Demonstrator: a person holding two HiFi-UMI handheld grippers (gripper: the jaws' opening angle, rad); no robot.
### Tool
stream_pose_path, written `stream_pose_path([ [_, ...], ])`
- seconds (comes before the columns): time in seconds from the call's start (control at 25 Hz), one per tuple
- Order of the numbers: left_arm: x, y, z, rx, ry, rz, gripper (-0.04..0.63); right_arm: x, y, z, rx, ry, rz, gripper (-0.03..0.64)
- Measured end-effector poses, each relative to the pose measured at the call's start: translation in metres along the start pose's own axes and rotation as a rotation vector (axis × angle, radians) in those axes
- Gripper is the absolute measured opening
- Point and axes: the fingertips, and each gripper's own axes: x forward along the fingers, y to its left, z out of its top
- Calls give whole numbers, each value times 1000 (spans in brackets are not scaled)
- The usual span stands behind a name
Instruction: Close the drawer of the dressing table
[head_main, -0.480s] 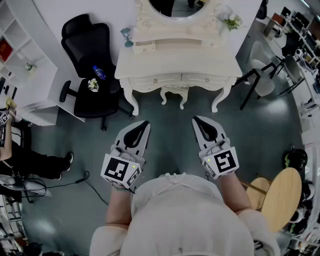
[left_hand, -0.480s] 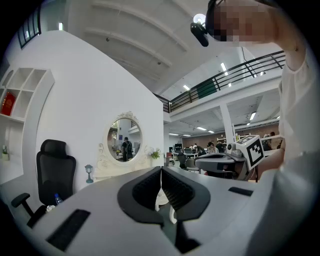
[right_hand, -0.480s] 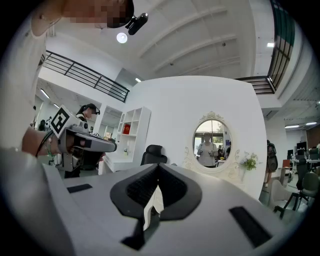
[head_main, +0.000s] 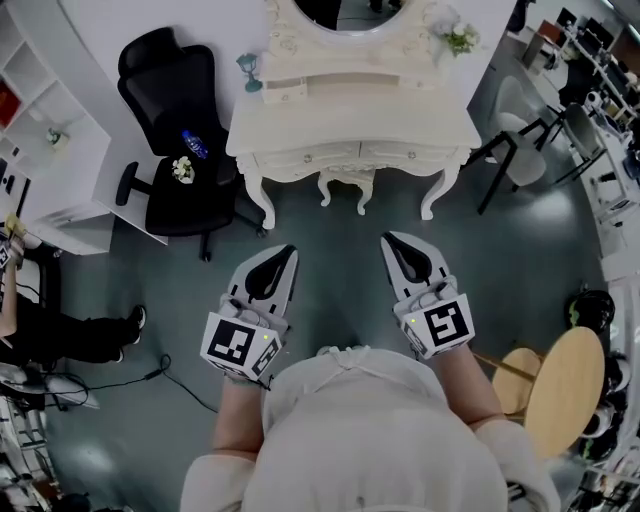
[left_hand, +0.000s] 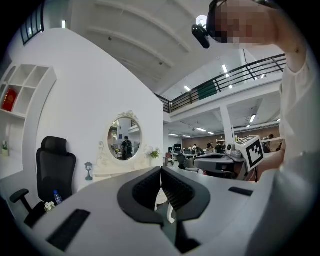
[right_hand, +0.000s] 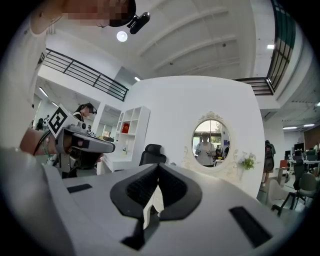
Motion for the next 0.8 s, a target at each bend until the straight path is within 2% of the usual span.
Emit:
stream_pose_path([
  [0.12,-3,2,1,-7,-21,-25,20,4,5,-1,5,0,-21,3],
  [0.28,-10,10,7,-30,-106,-61,33,12,12,-9,23,15,-49,5],
  [0.32,-10,16,7,-31,-114,-57,123,15,15,-10,29,18,-52,5],
  [0.36,-9,21,5,-24,-109,-54,314,19,18,-12,34,21,-52,5],
  [0.4,-9,26,1,-11,-94,-53,350,23,20,-13,39,24,-52,5],
  [0.6,-1,51,-18,-17,-40,-23,348,44,21,-21,58,40,-54,5],
  [0.8,9,79,-34,-24,5,25,348,74,15,-38,63,61,-18,5],
])
